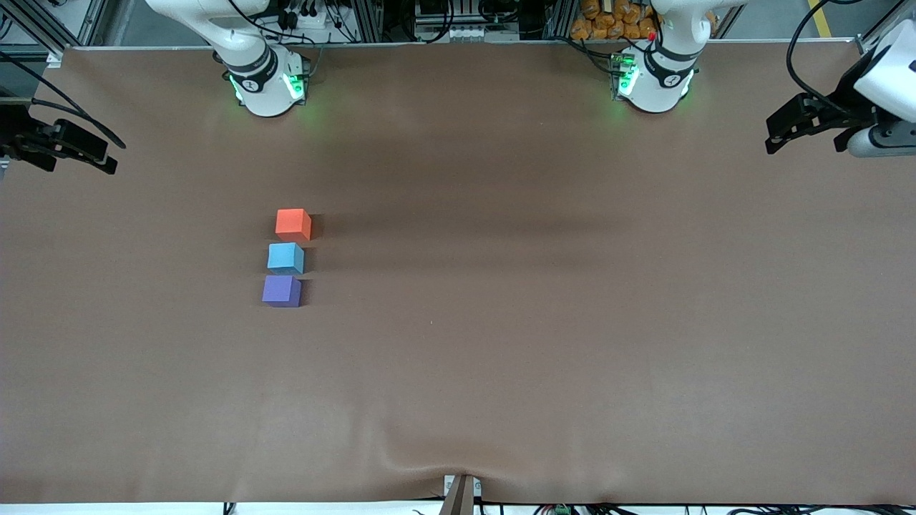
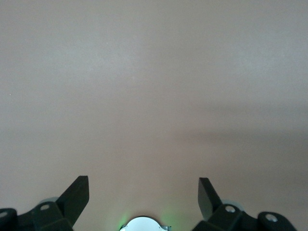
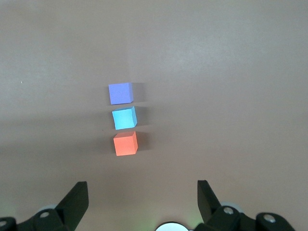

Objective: Place blue block between orange and purple blocks

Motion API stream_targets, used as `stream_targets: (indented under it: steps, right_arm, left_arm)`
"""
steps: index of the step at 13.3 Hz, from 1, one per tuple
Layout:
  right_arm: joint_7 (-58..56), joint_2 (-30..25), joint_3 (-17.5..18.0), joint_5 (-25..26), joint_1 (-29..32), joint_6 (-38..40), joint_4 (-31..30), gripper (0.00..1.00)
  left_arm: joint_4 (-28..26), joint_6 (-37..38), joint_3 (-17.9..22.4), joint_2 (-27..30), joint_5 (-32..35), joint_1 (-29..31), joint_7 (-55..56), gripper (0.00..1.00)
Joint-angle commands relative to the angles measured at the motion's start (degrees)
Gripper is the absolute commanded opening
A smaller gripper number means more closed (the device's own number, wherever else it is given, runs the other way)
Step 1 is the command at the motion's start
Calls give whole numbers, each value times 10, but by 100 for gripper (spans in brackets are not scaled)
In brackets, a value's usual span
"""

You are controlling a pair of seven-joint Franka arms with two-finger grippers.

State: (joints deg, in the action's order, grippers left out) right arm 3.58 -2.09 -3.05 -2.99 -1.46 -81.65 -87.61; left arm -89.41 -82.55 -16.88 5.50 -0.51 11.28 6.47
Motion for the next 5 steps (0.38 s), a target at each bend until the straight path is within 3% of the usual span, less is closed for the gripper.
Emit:
stream_targets:
  steps: [1,5]
  right_arm:
    - [-4,-9,0,11,-5,-1,-3,100]
    - [-6,-9,0,10,-5,0,-3,100]
  left_arm:
    - [13,7,-1,3,-4,8,-9,100]
    - [13,7,-2,3,0,6,-9,100]
